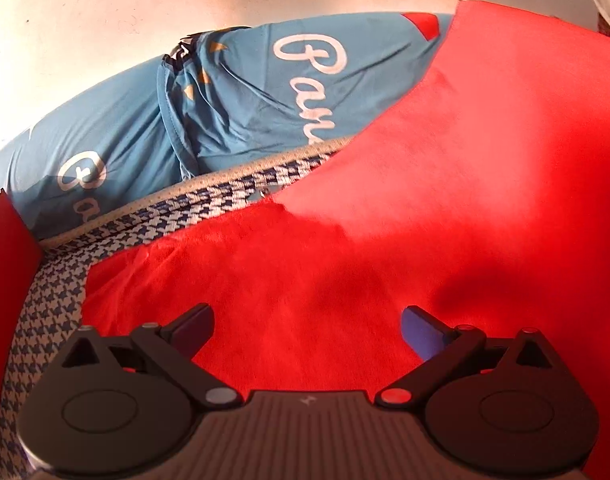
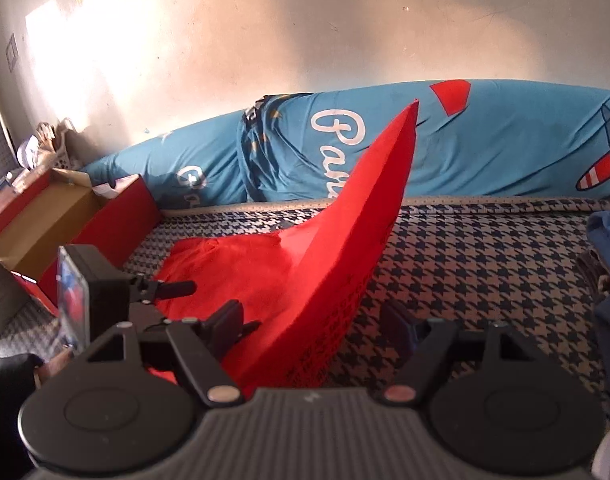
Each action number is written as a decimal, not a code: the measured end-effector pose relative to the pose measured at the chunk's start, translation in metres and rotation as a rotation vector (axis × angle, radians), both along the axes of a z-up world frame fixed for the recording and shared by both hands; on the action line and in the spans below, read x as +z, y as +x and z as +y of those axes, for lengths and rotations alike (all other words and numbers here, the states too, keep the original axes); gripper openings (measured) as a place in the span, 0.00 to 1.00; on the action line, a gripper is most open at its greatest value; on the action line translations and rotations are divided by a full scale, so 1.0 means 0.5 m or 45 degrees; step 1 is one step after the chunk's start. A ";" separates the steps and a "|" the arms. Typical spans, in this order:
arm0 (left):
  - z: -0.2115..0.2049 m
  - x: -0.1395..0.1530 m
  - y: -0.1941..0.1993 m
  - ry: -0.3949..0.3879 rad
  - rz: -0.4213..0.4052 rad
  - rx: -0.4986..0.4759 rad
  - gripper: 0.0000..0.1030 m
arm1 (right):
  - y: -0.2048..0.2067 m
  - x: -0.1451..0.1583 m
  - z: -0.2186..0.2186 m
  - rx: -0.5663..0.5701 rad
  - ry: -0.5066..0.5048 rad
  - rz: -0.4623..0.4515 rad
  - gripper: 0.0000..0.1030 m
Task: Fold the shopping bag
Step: 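Hold the red bag's flap raised upright with the right gripper, then fold the raised flap down over the bag with the right gripper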
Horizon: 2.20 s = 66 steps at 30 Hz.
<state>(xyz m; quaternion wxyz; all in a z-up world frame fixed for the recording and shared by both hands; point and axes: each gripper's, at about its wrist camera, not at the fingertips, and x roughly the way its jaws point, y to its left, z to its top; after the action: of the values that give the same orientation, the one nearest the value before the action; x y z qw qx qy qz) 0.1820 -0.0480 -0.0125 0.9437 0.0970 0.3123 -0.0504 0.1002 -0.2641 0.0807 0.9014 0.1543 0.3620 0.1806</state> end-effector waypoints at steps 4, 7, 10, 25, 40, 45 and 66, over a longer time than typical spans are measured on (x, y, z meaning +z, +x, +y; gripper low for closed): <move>-0.010 -0.002 0.054 0.046 -0.034 0.035 0.97 | -0.015 0.015 -0.010 0.050 -0.017 -0.029 0.89; -0.012 -0.003 0.085 0.051 -0.047 0.055 0.97 | -0.017 0.006 0.004 0.093 -0.095 -0.004 0.90; -0.015 -0.004 0.120 0.065 -0.065 0.078 0.97 | -0.016 -0.013 0.023 0.134 -0.165 0.041 0.86; -0.034 -0.007 0.249 0.054 -0.129 0.156 1.00 | -0.020 -0.036 0.043 0.158 -0.207 0.061 0.20; 0.056 0.056 0.063 0.135 -0.003 0.047 1.00 | -0.014 -0.024 0.105 0.157 -0.241 0.017 0.19; 0.147 0.062 -0.027 0.047 0.131 0.091 1.00 | -0.019 -0.006 0.148 0.189 -0.278 -0.015 0.19; 0.199 0.037 -0.267 -0.164 0.272 0.232 1.00 | -0.003 0.015 0.338 0.388 -0.329 -0.026 0.17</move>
<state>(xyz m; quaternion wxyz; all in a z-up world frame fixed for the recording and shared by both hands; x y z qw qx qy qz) 0.0486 0.0516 0.0059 0.9100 0.0015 0.4146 0.0054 0.0988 -0.0953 0.0884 0.8795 -0.0210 0.3923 0.2685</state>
